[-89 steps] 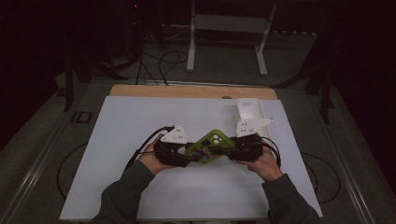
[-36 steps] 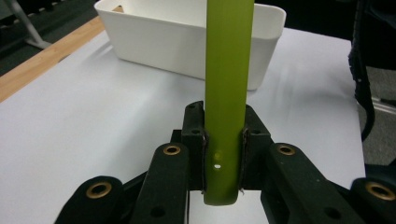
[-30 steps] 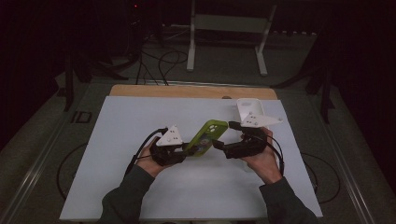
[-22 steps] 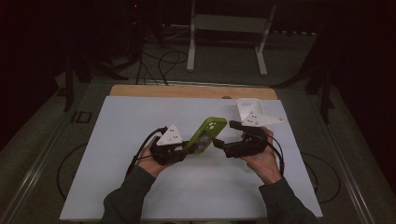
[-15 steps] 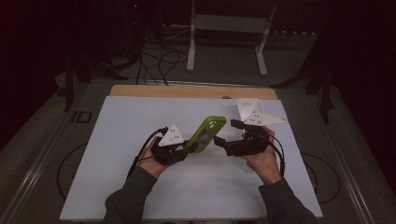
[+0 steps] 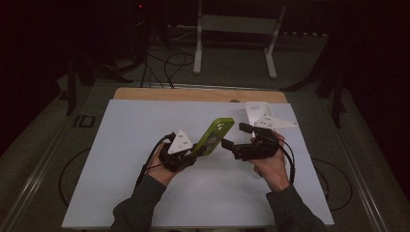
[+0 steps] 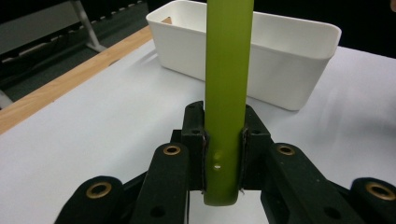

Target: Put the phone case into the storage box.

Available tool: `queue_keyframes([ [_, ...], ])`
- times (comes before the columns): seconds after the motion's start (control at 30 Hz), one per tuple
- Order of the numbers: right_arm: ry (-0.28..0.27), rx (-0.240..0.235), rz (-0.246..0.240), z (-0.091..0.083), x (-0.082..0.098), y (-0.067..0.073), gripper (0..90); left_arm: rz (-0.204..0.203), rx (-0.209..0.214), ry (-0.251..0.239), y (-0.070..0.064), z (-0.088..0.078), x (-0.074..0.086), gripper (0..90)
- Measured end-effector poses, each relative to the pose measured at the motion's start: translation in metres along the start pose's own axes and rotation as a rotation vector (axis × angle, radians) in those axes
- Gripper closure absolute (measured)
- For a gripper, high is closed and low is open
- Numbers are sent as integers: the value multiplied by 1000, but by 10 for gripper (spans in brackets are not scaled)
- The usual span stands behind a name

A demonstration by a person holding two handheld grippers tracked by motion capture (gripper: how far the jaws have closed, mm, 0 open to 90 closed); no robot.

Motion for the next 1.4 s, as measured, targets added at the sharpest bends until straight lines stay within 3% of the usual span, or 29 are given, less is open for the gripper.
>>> queue_keyframes([
  [0.7,-50,-22,69,8,-5,6,76,-60,-100,-67,-7,7,7,777],
  [1.13,-80,-29,113,11,-7,6,75,-27,-127,-63,-15,11,7,777],
  [1.4,-101,-23,139,14,-8,6,74,-28,-130,-69,-20,12,5,777],
])
Point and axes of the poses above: each handheld gripper's, and its own axes: z roughly forward along the jaws, x roughly out of its underside, y roughly to its left, the point moved 1 cm from there along z, roughly forward along the jaws, and after that the axes turned 1 degree about -x, right-handed, at the moved point
